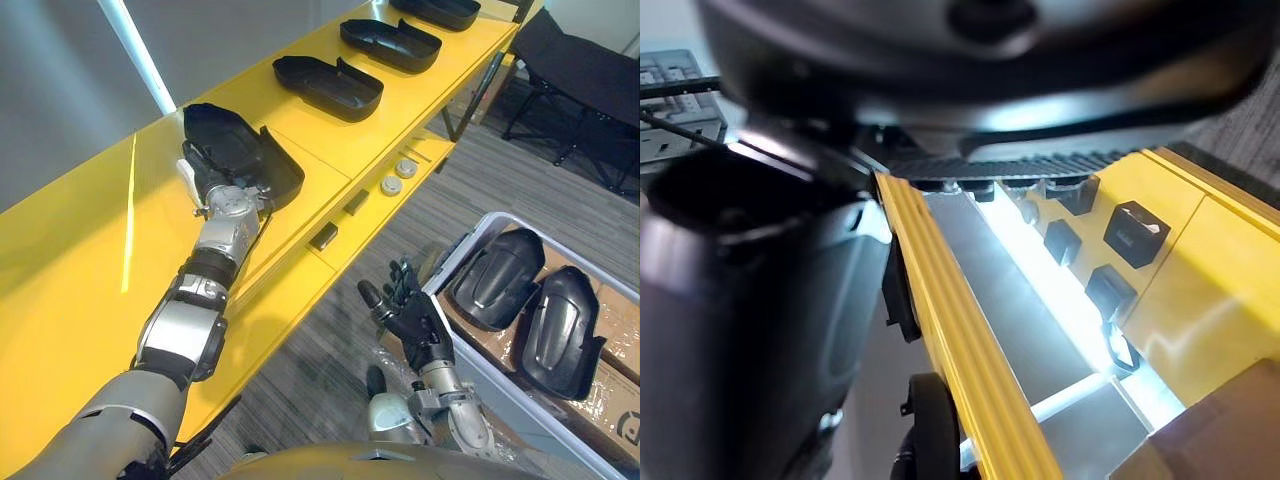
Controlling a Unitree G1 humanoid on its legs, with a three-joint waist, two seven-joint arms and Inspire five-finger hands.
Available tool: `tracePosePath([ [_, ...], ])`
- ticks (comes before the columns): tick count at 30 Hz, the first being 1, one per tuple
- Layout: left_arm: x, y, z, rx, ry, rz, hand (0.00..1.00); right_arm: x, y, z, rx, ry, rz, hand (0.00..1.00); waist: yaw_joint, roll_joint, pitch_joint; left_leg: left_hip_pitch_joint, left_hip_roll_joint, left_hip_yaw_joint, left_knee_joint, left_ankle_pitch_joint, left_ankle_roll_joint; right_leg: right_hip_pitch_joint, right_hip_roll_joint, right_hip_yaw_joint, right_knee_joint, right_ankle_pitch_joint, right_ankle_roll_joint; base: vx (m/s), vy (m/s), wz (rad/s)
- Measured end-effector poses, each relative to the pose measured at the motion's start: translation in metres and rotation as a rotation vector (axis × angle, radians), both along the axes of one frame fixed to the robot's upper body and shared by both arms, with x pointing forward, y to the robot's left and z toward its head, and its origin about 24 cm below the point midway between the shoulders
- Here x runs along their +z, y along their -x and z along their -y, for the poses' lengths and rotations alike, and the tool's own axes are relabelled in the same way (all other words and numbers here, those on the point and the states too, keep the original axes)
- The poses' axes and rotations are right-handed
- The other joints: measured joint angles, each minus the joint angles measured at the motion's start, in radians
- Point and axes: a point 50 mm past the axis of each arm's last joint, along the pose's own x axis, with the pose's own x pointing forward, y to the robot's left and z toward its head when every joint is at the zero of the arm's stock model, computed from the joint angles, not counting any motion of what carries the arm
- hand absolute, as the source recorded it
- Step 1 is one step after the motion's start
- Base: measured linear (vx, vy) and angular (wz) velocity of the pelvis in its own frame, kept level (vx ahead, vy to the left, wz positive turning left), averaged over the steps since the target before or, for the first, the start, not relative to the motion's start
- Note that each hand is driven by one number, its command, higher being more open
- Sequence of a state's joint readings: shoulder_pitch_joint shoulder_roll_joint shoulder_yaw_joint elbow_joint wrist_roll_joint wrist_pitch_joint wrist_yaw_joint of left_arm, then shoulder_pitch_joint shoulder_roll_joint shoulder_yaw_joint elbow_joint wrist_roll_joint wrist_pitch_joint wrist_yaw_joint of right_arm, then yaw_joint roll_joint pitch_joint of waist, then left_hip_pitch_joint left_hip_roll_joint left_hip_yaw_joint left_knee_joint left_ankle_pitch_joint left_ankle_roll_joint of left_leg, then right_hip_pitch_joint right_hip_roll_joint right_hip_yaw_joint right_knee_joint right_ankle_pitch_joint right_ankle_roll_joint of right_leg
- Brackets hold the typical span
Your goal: Walk over and take three plastic housings, then place them on the shelf
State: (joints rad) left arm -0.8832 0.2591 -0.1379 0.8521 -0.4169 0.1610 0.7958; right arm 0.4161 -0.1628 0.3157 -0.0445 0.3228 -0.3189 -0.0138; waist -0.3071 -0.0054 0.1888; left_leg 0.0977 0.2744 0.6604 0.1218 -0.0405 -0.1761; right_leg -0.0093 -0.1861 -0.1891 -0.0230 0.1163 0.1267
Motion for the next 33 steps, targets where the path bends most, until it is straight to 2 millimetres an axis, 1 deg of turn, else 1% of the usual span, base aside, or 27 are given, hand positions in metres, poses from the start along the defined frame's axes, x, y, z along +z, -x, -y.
tracePosePath([
  [2,0.002,0.000,-0.002,0.035,-0.026,-0.014,1.00,0.000,0.000,-0.003,0.010,-0.005,-0.001,1.00,0.000,-0.003,0.002,0.000,0.000,0.000,0.000,0.000,0.000,0.000,0.000,0.000,0.000,0.000,0.000,0.00,0.000,0.00],
  [4,0.005,0.001,-0.008,0.101,-0.067,-0.021,1.00,0.000,0.001,-0.004,0.017,-0.008,0.001,1.00,-0.001,-0.007,0.004,0.000,0.000,0.001,0.000,0.000,0.000,-0.001,0.000,0.001,0.000,0.000,0.000,0.00,0.000,0.00],
  [8,0.008,0.003,-0.017,0.177,-0.131,-0.022,1.00,0.002,0.001,-0.005,0.017,-0.017,0.017,1.00,-0.001,-0.013,0.012,-0.003,0.000,0.004,0.001,0.000,0.000,-0.006,0.000,0.003,0.000,0.000,0.000,0.00,0.000,0.00],
  [13,0.010,0.004,-0.021,0.186,-0.221,-0.064,1.00,0.002,0.002,-0.006,0.016,-0.033,0.015,1.00,-0.001,-0.013,0.013,-0.003,0.000,0.010,0.004,0.000,0.001,-0.007,0.000,0.003,0.000,0.000,-0.001,0.00,0.000,0.00],
  [18,0.012,0.003,-0.024,0.178,-0.267,-0.091,1.00,0.003,0.002,-0.008,0.020,-0.040,0.031,1.00,0.000,-0.013,0.012,-0.005,0.005,0.018,0.016,-0.002,0.003,-0.006,-0.001,0.004,0.001,0.000,-0.001,-0.01,-0.002,0.00],
  [19,0.013,0.003,-0.024,0.168,-0.303,-0.094,1.00,0.003,0.002,-0.007,0.017,-0.047,0.031,1.00,0.001,-0.013,0.013,-0.005,0.005,0.017,0.016,-0.002,0.003,-0.006,-0.001,0.003,0.002,0.000,-0.001,0.00,0.000,0.00],
  [23,0.018,0.002,-0.025,0.153,-0.382,-0.082,1.00,0.004,0.002,-0.006,0.008,-0.060,0.040,1.00,0.002,-0.013,0.012,-0.005,0.006,0.015,0.018,-0.004,0.005,-0.002,-0.002,0.001,0.003,0.000,-0.001,-0.01,-0.002,0.00],
  [25,0.022,0.002,-0.022,0.142,-0.414,-0.063,1.00,0.004,0.002,-0.007,0.008,-0.061,0.042,1.00,0.004,-0.013,0.012,-0.004,0.005,0.013,0.018,-0.004,0.005,0.001,-0.002,-0.002,0.003,0.000,-0.001,0.00,-0.001,0.04],
  [26,0.025,0.001,-0.020,0.134,-0.417,-0.037,1.00,0.004,0.002,-0.007,0.009,-0.062,0.042,1.00,0.004,-0.013,0.012,-0.004,0.005,0.010,0.018,-0.004,0.005,0.003,-0.003,-0.004,0.003,0.000,-0.001,0.00,0.000,0.08],
  [27,0.031,0.000,-0.015,0.123,-0.403,0.023,1.00,0.004,0.002,-0.007,0.008,-0.062,0.042,1.00,0.005,-0.013,0.012,-0.004,0.004,0.005,0.017,-0.003,0.005,0.007,-0.004,-0.010,0.002,0.000,-0.001,0.00,0.000,0.13],
  [28,0.043,0.000,-0.006,0.110,-0.386,0.138,1.00,0.004,0.002,-0.008,0.008,-0.063,0.040,1.00,0.006,-0.013,0.012,-0.003,0.003,-0.001,0.017,-0.003,0.005,0.013,-0.005,-0.016,0.002,-0.001,-0.002,0.00,0.001,0.12],
  [30,0.053,0.000,0.000,0.102,-0.367,0.213,1.00,0.004,0.002,-0.008,0.005,-0.062,0.039,1.00,0.008,-0.013,0.011,-0.004,0.001,-0.004,0.016,-0.003,0.005,0.014,-0.007,-0.019,0.002,-0.001,-0.002,0.00,0.007,0.09],
  [31,0.078,0.006,0.016,0.080,-0.352,0.422,1.00,0.003,0.002,-0.008,-0.005,-0.062,0.034,1.00,0.009,-0.012,0.011,-0.003,-0.002,-0.010,0.015,-0.003,0.006,0.019,-0.010,-0.025,0.002,-0.001,-0.002,0.00,0.011,0.09],
  [33,0.094,0.010,0.026,0.070,-0.327,0.524,1.00,0.002,0.003,-0.010,-0.003,-0.065,0.030,1.00,0.008,-0.011,0.010,0.001,-0.003,-0.010,0.014,-0.003,0.006,0.023,-0.010,-0.027,0.003,-0.001,-0.002,0.00,0.005,0.04],
])
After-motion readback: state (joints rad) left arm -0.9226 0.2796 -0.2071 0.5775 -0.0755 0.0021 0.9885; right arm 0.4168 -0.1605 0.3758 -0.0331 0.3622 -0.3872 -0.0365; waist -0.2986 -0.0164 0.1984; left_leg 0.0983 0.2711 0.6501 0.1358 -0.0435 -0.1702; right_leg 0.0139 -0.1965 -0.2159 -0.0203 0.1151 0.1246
